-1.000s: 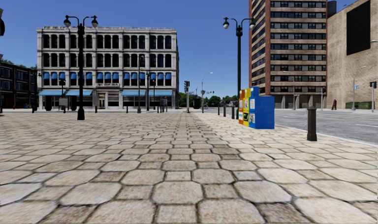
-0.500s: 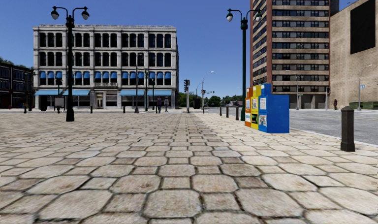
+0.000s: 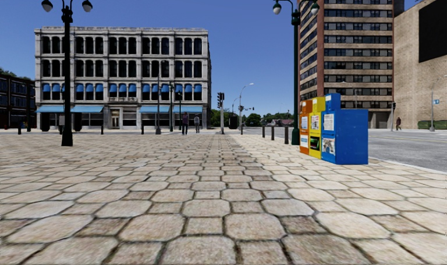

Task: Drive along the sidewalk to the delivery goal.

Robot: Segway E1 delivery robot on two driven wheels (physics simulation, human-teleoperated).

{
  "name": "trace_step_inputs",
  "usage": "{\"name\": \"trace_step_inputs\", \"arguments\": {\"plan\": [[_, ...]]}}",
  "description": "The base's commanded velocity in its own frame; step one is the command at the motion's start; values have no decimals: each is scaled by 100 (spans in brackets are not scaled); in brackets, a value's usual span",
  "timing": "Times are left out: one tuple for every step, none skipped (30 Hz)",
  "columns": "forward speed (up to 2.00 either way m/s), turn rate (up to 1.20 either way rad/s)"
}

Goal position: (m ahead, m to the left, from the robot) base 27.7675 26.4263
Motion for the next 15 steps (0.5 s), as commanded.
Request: {"name": "trace_step_inputs", "arguments": {"plan": [[193, 0], [193, 0], [193, 0], [193, 0], [193, 0], [193, 0], [193, 0], [193, 0], [193, 0], [193, 0], [193, 0], [193, 0], [193, 0], [193, 0], [193, 0]]}}
